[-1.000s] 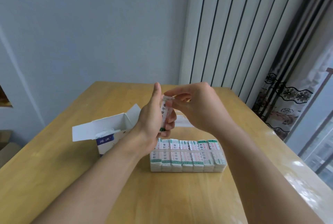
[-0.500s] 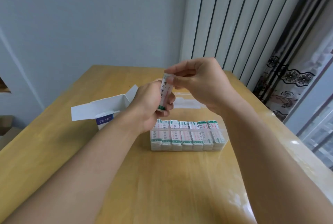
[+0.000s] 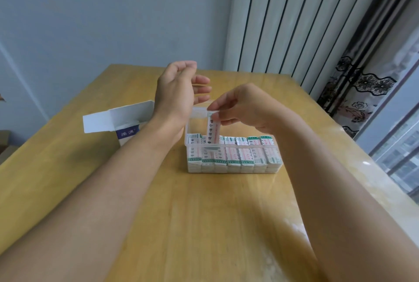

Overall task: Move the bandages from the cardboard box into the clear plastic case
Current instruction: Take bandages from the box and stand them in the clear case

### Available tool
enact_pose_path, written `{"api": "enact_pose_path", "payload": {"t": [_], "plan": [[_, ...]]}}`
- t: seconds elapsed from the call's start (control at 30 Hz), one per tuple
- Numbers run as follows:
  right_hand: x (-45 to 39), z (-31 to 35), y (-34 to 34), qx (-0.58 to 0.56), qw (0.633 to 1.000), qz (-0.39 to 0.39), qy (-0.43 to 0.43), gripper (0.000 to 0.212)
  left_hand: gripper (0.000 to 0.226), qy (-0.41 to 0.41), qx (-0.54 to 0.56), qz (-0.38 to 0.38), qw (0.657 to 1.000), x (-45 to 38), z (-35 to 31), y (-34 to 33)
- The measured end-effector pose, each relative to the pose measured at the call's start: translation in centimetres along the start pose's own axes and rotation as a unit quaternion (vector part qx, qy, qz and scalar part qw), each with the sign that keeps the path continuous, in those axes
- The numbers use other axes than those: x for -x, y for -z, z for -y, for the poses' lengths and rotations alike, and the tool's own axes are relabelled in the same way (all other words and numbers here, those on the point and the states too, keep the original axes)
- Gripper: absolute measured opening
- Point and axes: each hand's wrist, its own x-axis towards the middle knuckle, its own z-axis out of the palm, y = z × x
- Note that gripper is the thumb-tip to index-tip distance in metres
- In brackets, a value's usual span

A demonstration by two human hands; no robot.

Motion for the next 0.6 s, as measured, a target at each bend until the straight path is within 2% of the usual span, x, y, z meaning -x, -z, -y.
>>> {"api": "enact_pose_path", "payload": {"t": [0.13, 0.3, 0.6], "plan": [[-0.5, -0.7, -0.5, -0.042, 0.999, 0.018, -0.018, 0.014, 0.017, 0.002, -0.007, 0.013, 1.0, 0.0, 0.0, 0.1], [-0.9, -1.2, -0.9, -0.043, 0.998, 0.039, -0.027, 0.019, 0.017, 0.005, -0.012, 0.023, 1.0, 0.0, 0.0, 0.0], [-0.9, -1.4, -1.3, 0.069, 0.996, 0.048, -0.04, 0.016, 0.016, 0.011, -0.009, 0.03, 0.999, -0.1, 0.1, 0.0]]}}
